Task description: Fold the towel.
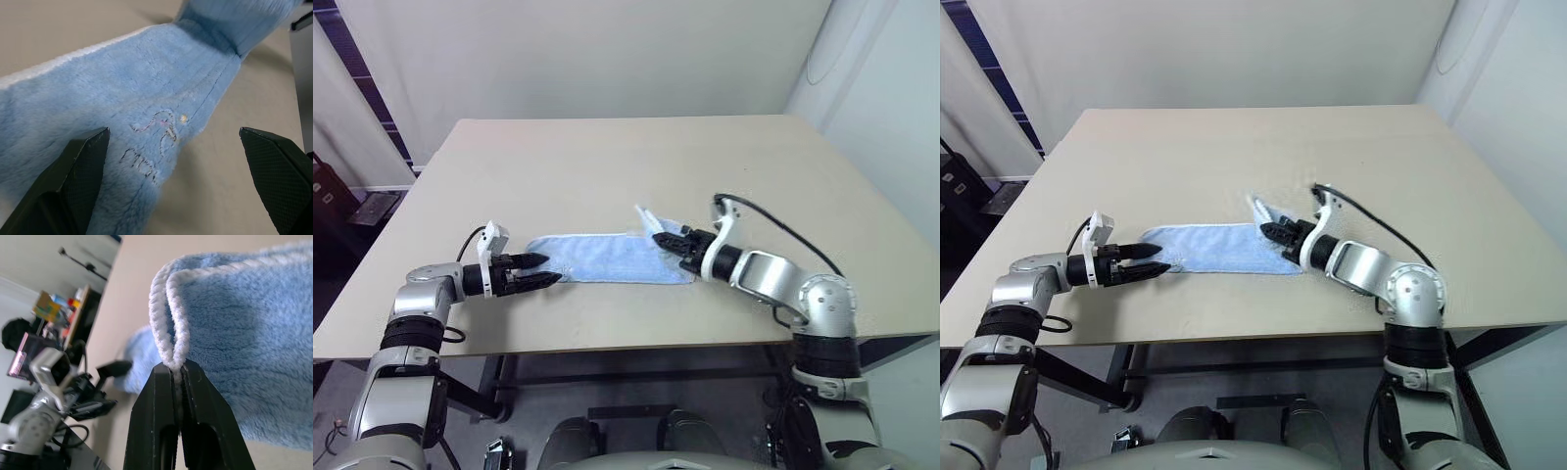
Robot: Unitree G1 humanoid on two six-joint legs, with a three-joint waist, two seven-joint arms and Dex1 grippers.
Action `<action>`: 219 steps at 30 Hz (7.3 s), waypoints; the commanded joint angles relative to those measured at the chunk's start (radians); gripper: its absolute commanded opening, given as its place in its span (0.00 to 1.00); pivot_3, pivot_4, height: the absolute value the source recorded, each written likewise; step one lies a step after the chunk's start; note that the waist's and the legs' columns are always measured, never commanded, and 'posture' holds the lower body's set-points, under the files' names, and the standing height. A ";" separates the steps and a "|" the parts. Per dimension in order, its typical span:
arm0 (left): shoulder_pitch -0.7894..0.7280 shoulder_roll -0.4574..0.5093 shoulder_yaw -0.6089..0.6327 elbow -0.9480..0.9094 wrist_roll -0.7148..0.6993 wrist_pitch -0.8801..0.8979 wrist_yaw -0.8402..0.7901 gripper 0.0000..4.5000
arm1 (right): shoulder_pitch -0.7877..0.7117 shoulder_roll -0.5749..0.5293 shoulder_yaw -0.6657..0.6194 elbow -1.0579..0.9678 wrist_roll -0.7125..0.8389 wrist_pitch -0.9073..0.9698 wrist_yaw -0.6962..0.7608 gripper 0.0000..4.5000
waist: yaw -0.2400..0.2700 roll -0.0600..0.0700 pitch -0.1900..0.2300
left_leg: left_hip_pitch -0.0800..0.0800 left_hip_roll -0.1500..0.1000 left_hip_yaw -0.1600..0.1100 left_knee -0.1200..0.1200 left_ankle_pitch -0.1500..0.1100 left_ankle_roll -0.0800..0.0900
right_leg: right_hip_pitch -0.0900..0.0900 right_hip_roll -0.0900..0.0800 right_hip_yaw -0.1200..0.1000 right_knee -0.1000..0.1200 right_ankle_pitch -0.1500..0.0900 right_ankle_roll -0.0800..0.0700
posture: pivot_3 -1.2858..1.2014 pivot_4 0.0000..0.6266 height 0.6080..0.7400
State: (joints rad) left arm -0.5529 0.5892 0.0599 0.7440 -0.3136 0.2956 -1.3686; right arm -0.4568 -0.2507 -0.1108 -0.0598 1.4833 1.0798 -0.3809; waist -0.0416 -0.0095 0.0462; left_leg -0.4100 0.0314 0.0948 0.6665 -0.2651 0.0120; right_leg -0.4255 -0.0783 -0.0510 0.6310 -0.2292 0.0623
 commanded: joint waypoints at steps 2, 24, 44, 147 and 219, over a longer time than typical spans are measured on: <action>-0.008 0.006 0.011 -0.029 -0.005 -0.009 0.004 1.00 | -0.069 0.043 0.049 0.048 -0.106 -0.014 0.077 0.01 | -0.002 0.000 0.000 | 0.000 0.000 0.000 0.000 0.000 0.000 | 0.000 0.000 0.000 0.000 0.000 0.000 | 0.52 0.00 1.00; -0.056 0.031 0.097 -0.170 -0.139 0.164 0.000 1.00 | -0.068 0.030 -0.032 -0.021 -0.332 0.082 0.347 0.89 | 0.003 0.000 0.000 | -0.001 0.000 0.000 0.000 0.000 0.000 | 0.000 0.000 0.000 0.000 0.000 0.001 | 0.52 0.00 1.00; -0.263 -0.380 -0.130 0.114 0.045 -0.145 0.095 0.01 | -0.044 -0.091 0.126 0.285 -0.892 -0.574 0.989 0.00 | 0.000 -0.001 0.000 | 0.001 -0.003 0.000 0.001 0.000 0.000 | 0.001 0.003 0.000 0.000 0.000 0.002 | 0.52 0.00 1.00; -0.172 -0.030 0.337 0.170 -0.285 0.873 0.419 0.01 | 0.015 0.111 -0.109 0.020 -0.819 -0.186 0.672 0.00 | 0.021 -0.001 -0.001 | 0.001 0.000 -0.003 -0.001 0.002 -0.004 | -0.001 -0.001 -0.003 0.002 0.001 -0.003 | 0.52 0.00 1.00; -0.414 -0.325 -0.027 0.082 0.029 0.128 0.102 0.09 | 0.047 -0.071 -0.087 -0.081 -0.852 -0.382 0.714 0.00 | 0.028 0.001 0.000 | -0.001 -0.002 -0.003 0.001 0.001 -0.001 | 0.001 0.001 -0.003 -0.001 -0.001 0.002 | 0.52 0.00 1.00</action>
State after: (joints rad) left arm -0.9460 0.2634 0.0161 0.8232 -0.2653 0.4432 -1.2682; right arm -0.3839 -0.3097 -0.2161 -0.1596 0.6586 0.7334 0.3039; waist -0.0136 -0.0088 0.0467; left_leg -0.4111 0.0295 0.0914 0.6672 -0.2644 0.0111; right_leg -0.4246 -0.0771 -0.0545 0.6304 -0.2306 0.0644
